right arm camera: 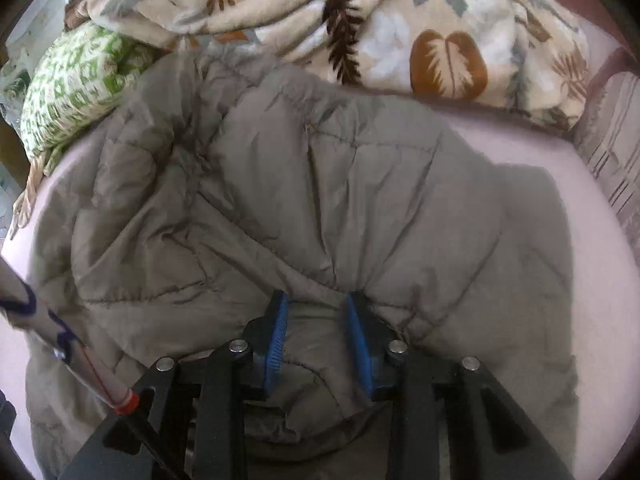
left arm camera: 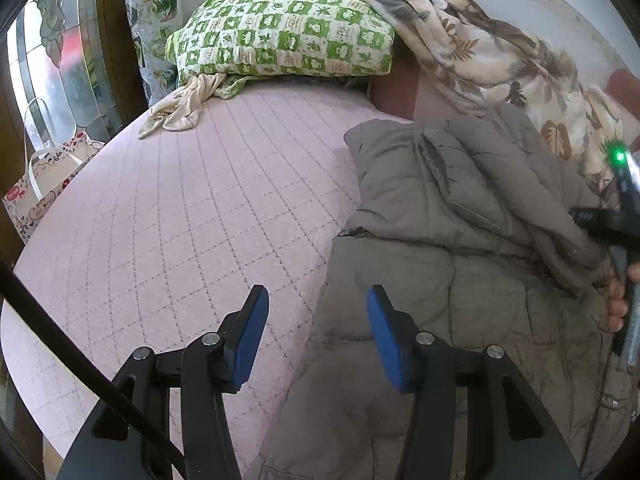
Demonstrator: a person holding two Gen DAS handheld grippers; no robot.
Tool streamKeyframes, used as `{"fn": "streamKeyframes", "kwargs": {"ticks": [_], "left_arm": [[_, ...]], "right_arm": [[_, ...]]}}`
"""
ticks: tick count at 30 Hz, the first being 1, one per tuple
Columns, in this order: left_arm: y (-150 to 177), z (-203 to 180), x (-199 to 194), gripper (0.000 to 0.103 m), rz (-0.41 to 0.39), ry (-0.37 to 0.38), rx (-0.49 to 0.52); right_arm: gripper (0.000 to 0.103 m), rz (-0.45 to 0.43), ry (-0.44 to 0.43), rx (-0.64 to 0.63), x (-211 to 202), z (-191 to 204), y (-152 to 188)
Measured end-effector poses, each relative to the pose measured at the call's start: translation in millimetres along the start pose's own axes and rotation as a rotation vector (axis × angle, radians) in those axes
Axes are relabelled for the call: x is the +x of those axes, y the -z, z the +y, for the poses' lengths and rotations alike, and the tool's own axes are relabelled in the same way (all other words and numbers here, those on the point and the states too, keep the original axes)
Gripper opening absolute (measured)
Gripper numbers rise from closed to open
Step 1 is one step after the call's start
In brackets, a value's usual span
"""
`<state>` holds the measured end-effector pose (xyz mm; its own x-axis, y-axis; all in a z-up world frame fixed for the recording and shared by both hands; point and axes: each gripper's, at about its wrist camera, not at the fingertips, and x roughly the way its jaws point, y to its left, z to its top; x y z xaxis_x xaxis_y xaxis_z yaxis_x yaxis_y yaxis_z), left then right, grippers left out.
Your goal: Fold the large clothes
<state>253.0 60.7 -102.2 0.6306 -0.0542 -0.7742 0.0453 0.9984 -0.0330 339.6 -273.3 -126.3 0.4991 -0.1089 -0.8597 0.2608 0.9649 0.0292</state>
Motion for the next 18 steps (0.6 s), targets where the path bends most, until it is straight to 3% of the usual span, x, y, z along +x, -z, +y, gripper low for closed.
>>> {"fn": "streamKeyframes", "kwargs": {"ticks": [4,6,10,14,16,18], "left_arm": [[1.3,-1.9,5.7,0.05,0.012,-0.006,0.01],[2.0,-2.9,10.4,0.05,0.03,-0.001,0.012],[3.6,-5.5,15.7,0.05,0.057,0.017,0.011],[4.0,-7.2,12.0,0.05,0.042,0.01,0.019],[4.2,-7.8,11.6,0.05,0.038,0.004,0.023],[4.6,-7.8,13.8,0.05,0.045,0.006,0.023]], "right_arm": [[0.034,-0.156,-0.038,0.07,-46.7,-11.3,-6.4],[0.038,-0.19,0.001,0.11,-51.0,-20.9,-7.2],[0.041,-0.049,0.082,0.079,3.3,-18.8,-5.4],[0.041,-0.048,0.179,-0.005,0.1,0.3,-13.4],[0.042,-0.136,0.156,0.014,-24.4,7.9,-17.6],[0.044,-0.182,0.055,0.019,-47.5,23.0,-17.4]]}}
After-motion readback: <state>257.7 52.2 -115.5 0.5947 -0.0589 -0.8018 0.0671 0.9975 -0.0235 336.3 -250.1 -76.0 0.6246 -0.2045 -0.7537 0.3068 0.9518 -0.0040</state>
